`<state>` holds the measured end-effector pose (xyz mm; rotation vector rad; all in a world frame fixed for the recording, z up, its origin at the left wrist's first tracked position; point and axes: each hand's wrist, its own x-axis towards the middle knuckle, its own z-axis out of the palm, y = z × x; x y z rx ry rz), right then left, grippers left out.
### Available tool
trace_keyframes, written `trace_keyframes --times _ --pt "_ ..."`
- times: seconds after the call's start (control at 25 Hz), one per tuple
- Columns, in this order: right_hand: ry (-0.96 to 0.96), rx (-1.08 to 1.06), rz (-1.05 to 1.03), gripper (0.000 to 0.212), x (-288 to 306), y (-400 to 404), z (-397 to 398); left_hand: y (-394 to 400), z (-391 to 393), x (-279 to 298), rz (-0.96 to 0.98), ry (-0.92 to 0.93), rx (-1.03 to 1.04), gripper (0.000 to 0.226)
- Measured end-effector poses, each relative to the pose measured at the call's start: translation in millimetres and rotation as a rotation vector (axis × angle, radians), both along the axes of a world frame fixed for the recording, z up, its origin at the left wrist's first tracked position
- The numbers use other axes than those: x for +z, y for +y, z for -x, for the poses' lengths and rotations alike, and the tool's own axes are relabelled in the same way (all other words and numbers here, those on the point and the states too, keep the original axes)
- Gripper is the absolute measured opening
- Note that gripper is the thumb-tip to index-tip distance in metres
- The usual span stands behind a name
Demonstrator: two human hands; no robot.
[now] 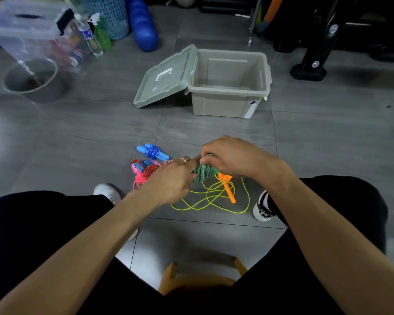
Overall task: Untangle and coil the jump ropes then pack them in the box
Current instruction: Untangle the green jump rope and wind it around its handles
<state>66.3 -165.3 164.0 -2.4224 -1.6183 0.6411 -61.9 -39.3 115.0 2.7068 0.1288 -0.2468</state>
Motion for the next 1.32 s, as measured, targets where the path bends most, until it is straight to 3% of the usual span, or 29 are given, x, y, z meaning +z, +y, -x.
trace_keyframes --times 0.12,0.28,0.48,0.72,0.84,1.04,1.2,1.32 --pt "0.037 0.001 -0.053 0.020 -8 0 -7 1 6 2 0.024 0.010 -0.081 0.025" --pt "0.265 -0.112 -0.134 0.028 -14 -4 -27 22 10 -2 0.420 0.006 0.058 0.043" --pt "0.482 -0.237 -0.195 0.017 -35 -16 -48 33 15 13 0.802 0.084 0.173 0.049" --pt "0.551 -0.331 -0.214 0.022 -50 -21 -34 28 12 15 1.376 0.005 0.552 0.018" --pt "0.476 -0.320 -0.137 0.023 -58 -17 -15 26 12 16 1.176 -0.084 0.583 0.022" --pt "0.173 0.001 0.071 0.020 -43 -1 33 43 5 2 0.710 -0.125 0.948 0.048" --pt "0.070 0.151 0.005 0.019 -18 4 55 35 5 -10 0.413 -0.252 0.836 0.043" --pt "0.060 0.121 -0.078 0.022 -4 6 37 22 6 -9 0.344 -0.265 0.640 0.023"
